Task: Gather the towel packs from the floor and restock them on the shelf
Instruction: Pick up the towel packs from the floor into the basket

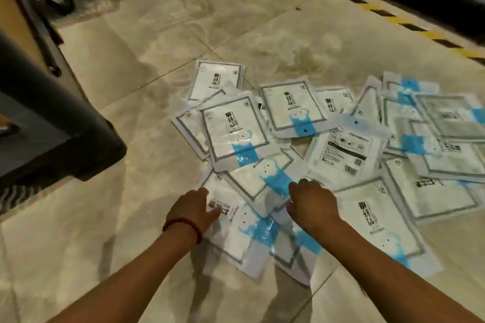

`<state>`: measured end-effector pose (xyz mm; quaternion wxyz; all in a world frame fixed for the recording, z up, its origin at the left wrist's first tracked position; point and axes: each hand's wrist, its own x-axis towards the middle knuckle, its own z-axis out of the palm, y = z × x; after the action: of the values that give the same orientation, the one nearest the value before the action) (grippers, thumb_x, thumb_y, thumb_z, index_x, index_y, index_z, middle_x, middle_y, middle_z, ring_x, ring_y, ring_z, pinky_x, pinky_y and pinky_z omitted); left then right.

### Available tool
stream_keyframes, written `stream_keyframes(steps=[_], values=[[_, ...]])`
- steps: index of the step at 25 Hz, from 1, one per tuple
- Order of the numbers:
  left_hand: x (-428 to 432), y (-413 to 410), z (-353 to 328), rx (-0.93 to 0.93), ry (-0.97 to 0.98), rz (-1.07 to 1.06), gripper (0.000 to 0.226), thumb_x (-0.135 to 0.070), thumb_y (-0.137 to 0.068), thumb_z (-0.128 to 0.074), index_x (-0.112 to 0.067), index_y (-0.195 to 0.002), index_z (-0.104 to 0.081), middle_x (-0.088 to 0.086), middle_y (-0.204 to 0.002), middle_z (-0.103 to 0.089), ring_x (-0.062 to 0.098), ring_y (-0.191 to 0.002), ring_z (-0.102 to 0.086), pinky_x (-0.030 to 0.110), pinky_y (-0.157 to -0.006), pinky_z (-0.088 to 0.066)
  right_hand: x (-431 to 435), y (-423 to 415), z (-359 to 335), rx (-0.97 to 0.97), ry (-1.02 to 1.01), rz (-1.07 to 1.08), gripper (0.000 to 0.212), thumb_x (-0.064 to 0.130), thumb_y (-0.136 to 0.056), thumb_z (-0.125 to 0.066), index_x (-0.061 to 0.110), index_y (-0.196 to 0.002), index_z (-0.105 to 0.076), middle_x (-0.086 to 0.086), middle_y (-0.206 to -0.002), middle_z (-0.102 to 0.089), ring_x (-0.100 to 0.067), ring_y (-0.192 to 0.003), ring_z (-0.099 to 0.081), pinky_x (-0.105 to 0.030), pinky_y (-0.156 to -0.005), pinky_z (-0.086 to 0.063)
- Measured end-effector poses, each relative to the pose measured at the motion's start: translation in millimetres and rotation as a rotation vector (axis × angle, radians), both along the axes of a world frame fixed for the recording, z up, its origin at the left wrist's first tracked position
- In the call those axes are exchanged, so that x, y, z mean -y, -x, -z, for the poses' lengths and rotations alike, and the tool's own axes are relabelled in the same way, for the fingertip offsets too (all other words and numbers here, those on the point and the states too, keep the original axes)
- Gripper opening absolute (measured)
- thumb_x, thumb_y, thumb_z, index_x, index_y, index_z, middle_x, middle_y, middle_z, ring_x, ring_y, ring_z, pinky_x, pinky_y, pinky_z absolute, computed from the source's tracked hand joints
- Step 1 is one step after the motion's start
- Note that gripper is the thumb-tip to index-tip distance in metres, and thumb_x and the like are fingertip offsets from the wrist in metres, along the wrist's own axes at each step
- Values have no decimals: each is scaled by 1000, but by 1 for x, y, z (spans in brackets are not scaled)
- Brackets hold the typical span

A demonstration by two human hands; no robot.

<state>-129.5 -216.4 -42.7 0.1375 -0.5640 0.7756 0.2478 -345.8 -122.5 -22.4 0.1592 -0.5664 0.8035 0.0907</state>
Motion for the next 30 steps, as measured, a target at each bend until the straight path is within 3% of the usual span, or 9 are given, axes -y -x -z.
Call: stream_keyframes(steps=[4,8,12,16,18,21,25,27,30], values=[[5,31,59,-19,53,-35,50,-55,-79,-59,-17,-111,-55,9,-115,-57,26,-111,-51,32,-87,-41,10,19,52,128,37,127,33,33,-93,-44,15,-120,-47,-5,-121,-51,-24,-113,-48,-33,-82,-42],[11,35,79,-79,122,-154,56,-47,-81,-62,-15,-126,-53,12,-124,-51,28,-118,-46,31,-97,-36,50,36,73,138,222,111,48,39,-89,-54,7,-123,-44,-11,-123,-49,-27,-117,-44,-35,-88,-40],[24,20,90,-127,125,-278,52,-42,-80,-66,-16,-124,-55,10,-121,-53,27,-114,-48,31,-95,-37,92,42,92,138,72,190,88,52,-76,-68,-1,-135,-30,-16,-133,-45,-30,-122,-43,-35,-97,-38],[26,15,89,-188,98,-348,50,-40,-80,-66,-14,-122,-56,11,-118,-53,27,-110,-51,33,-94,-41,97,33,94,107,37,243,103,49,-69,-76,1,-140,-20,-16,-136,-40,-31,-126,-39,-39,-99,-35],[26,16,86,-238,92,-377,48,-39,-81,-66,-14,-121,-57,10,-116,-55,25,-106,-53,33,-92,-43,96,28,92,248,37,334,92,39,-71,-78,1,-137,-27,-14,-132,-47,-31,-123,-45,-38,-93,-39],[28,14,77,-320,89,-444,46,-38,-82,-65,-13,-120,-57,7,-118,-56,21,-103,-56,33,-90,-46,81,20,89,532,68,494,45,29,-78,-73,4,-104,-45,-5,-97,-54,-28,-103,-54,-28,-70,-36],[24,13,64,-410,64,-525,46,-40,-81,-66,-12,-118,-58,4,-112,-60,14,-90,-55,25,-78,-43,39,11,86,874,190,639,16,17,-86,-61,8,-90,-47,-5,-86,-53,-25,-86,-53,-32,-65,-38],[20,10,60,-402,14,-540,53,-44,-80,-66,-12,-122,-55,4,-113,-60,13,-90,-53,24,-77,-41,15,5,85,924,180,640,17,14,-87,-59,9,-102,-52,-3,-97,-57,-25,-96,-55,-34,-78,-45],[13,5,53,-351,-71,-548,70,-54,-76,-65,-11,-129,-49,5,-117,-60,17,-98,-56,26,-81,-44,-18,-10,76,1030,250,662,53,29,-78,-65,11,-126,-52,-3,-126,-58,-23,-117,-54,-45,-103,-42]])
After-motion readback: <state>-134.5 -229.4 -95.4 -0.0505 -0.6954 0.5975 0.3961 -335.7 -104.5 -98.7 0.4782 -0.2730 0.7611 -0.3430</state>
